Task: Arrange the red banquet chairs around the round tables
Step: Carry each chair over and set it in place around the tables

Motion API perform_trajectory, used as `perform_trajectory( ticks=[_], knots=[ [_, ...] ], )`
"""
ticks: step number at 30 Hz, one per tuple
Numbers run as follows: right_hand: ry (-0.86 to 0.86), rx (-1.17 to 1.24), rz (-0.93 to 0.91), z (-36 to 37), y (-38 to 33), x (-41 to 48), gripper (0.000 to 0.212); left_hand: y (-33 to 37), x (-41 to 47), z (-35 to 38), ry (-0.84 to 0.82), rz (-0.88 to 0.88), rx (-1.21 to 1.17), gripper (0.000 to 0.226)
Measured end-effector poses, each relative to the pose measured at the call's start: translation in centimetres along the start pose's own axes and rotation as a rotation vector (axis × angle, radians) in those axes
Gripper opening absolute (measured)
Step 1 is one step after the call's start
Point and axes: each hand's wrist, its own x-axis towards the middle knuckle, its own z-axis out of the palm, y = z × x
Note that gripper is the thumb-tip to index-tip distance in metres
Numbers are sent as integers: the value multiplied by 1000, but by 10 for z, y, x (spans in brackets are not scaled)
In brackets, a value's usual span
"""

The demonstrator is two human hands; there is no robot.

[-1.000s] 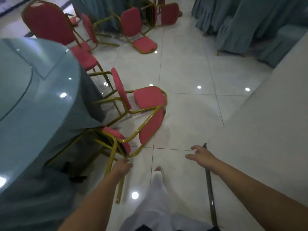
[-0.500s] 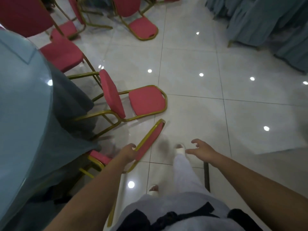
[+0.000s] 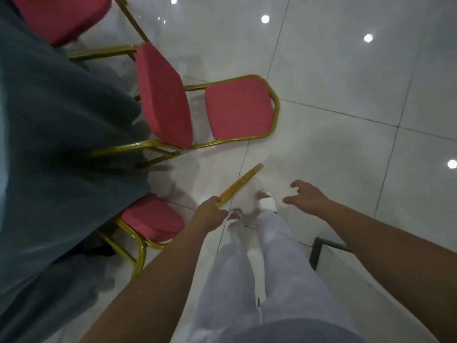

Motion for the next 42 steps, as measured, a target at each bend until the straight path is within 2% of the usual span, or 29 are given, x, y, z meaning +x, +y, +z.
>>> perform_trajectory(
  ticks=[7,12,16,23,28,34,39,42],
  knots=[
    [-72,-87,57,16,40,78,63,53,123,59,-19,-28,166,63],
    [-41,-4,152,27,76,105,62,71,194,99,-3,8,354,48],
    [-35,40,162,36,92,116,61,69,241,118,77,48,519,24],
    [-17,164,191,37,96,113,59,58,267,122,44,108,684,9],
    [-27,162,101,26,65,82,62,44,223,100,49,104,626,4],
    [-46,14,-43,0,15,7,61,35,88,52,63,158,549,2],
    [-82,-233,-241,-12,-26,-32,98,39,-32,6,106,207,431,13],
    [-1,-464,-363,-20,-50,-41,106,30,-96,-17,149,233,339,30]
  ],
)
